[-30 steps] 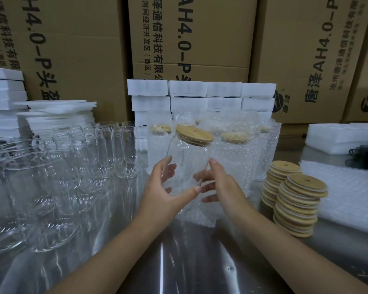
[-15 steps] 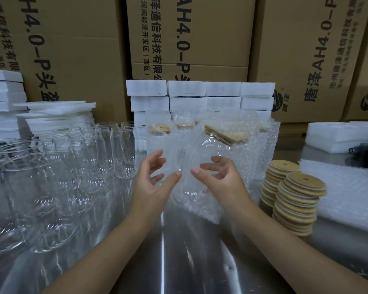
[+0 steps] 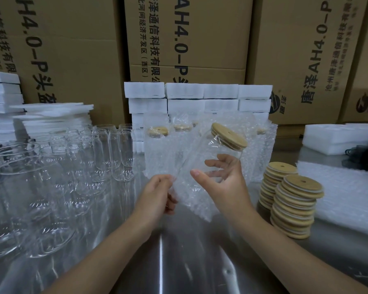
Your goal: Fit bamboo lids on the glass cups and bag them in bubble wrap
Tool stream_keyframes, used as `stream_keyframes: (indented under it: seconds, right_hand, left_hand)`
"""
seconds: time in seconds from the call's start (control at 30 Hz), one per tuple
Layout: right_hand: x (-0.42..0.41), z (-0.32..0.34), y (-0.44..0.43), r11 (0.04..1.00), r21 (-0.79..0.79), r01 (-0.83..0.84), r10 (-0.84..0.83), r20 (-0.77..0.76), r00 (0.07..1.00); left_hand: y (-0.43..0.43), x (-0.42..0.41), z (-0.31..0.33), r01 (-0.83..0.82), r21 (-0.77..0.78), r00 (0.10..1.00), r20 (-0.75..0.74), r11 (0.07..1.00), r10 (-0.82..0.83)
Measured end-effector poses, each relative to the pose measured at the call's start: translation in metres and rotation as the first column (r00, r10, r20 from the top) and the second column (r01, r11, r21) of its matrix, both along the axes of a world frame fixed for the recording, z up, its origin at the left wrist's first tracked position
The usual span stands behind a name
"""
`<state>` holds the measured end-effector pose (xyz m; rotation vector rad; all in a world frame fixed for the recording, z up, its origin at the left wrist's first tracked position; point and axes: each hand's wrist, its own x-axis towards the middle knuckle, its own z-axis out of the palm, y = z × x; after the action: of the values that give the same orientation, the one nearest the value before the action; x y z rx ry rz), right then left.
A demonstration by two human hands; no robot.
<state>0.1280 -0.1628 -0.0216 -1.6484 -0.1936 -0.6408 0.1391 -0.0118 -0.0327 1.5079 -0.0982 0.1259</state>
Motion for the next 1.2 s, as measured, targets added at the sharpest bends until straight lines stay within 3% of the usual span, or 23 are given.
stream_keyframes:
  seconds: [0.1, 0.2, 0.33, 0.4, 0.5, 0.6, 0.87, 1.07, 1.2]
  right_hand:
    - [0.0, -0.001, 0.001, 0.998, -0.052, 0.022, -0.022, -0.01, 1.0]
    - [-0.002, -0.002, 0.002, 0.996, -0.083, 0.043, -0.045, -0.014, 0.999]
    - [-0.006, -0.002, 0.003, 0.994, -0.1, 0.046, -0.047, -0.01, 0.999]
    - [-0.007, -0.001, 0.002, 0.996, -0.076, 0.037, -0.038, -0.008, 0.999]
    - [-0.009, 0.001, 0.002, 0.999, -0.025, 0.021, -0.021, 0.004, 1.0]
    - [-0.01, 0.0, 0.005, 1.0, 0.008, -0.017, 0.017, 0.006, 1.0]
    - [-0.016, -0.004, 0.013, 0.986, -0.153, -0.066, 0.077, 0.062, 0.995]
    - [-0.015, 0.002, 0.006, 0.968, -0.194, -0.158, 0.171, 0.051, 0.984]
    - [-0.014, -0.003, 0.005, 0.895, -0.236, -0.378, 0.349, -0.153, 0.924]
  left_hand:
    - [0.001, 0.001, -0.004, -0.056, 0.095, 0.993, 0.113, 0.994, 0.045]
    - [0.0, -0.003, 0.0, -0.103, 0.046, 0.958, 0.274, 0.994, 0.087]
    - [-0.001, -0.013, 0.007, 0.05, -0.026, 0.906, 0.422, 0.998, -0.035]
    - [0.001, -0.017, 0.003, 0.057, 0.138, 0.864, 0.489, 0.989, -0.118]
    - [0.0, -0.021, -0.004, -0.057, 0.429, 0.797, 0.563, 0.902, -0.217]
    - [-0.004, -0.018, -0.006, -0.142, 0.501, 0.784, 0.583, 0.854, -0.211]
    - [-0.002, -0.013, -0.01, -0.054, 0.354, 0.912, 0.397, 0.934, -0.098]
    - [-0.004, -0.011, -0.008, -0.094, 0.07, 0.886, 0.461, 0.993, 0.051]
    - [0.001, -0.013, -0.002, -0.12, -0.171, 0.827, 0.527, 0.978, 0.194]
